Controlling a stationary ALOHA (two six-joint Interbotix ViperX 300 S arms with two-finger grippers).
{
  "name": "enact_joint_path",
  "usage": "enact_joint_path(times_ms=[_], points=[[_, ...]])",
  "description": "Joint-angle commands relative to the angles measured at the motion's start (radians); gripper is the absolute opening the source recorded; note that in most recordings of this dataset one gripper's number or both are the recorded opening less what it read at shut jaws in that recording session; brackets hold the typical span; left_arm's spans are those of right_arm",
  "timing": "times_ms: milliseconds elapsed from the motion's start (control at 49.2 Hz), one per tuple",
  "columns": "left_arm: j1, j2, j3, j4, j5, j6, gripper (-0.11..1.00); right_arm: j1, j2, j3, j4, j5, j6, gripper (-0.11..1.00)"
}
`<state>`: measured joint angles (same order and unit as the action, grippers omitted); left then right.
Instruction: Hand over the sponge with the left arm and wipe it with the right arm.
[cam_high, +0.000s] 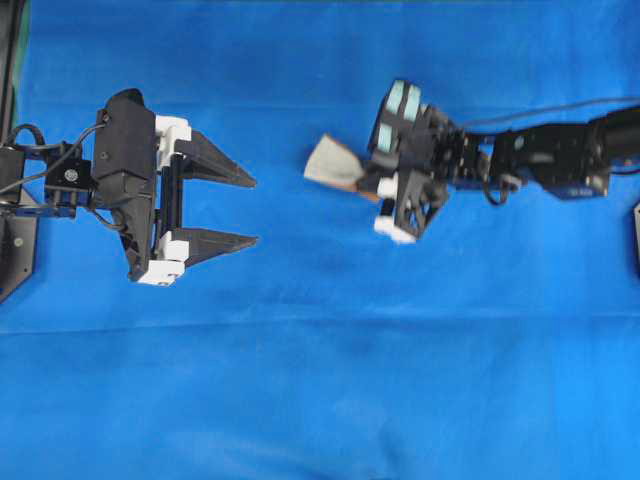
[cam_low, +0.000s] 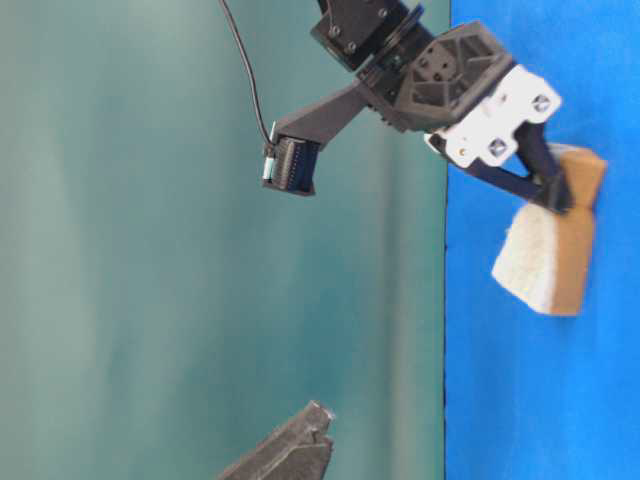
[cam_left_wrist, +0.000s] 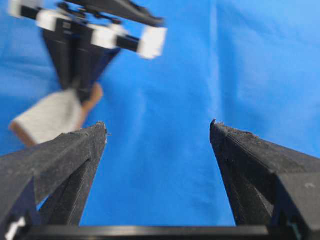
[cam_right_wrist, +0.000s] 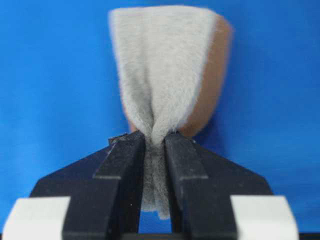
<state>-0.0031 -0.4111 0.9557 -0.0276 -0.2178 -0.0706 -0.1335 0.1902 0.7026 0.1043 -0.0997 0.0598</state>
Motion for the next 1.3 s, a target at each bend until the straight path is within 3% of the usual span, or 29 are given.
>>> enact_joint_path(times_ms=[0, 163, 305, 589, 772, 1118, 1280], points=[[-0.002, -0.005, -0.012, 0.0, -0.008, 0.0, 0.8, 0.121, -0.015, -0.006, 0.032, 0.015, 0.003, 0.19], [-0.002, -0.005, -0.012, 0.0, -0.008, 0.0, 0.8, 0.241, -0.017, -0.017, 0.097, 0.038, 0.003, 0.19], [-0.002, -0.005, -0.012, 0.0, -0.009, 0.0, 0.8, 0.31, -0.015, -0.038, 0.117, 0.071, 0.003, 0.19], [-0.003, -0.005, -0.011, 0.0, -0.008, -0.006, 0.8, 0.327, -0.017, -0.057, 0.115, 0.109, 0.0, 0.19], [-0.002, -0.005, -0.011, 0.0, -0.008, -0.005, 0.8, 0.258, -0.021, -0.046, 0.098, 0.107, -0.009, 0.19], [-0.002, -0.005, -0.011, 0.0, -0.008, -0.005, 0.8, 0.023, -0.057, 0.008, 0.021, 0.055, -0.011, 0.19], [-0.002, -0.005, -0.009, 0.0, -0.008, -0.003, 0.8, -0.012, -0.057, 0.003, -0.012, 0.054, -0.012, 0.19]])
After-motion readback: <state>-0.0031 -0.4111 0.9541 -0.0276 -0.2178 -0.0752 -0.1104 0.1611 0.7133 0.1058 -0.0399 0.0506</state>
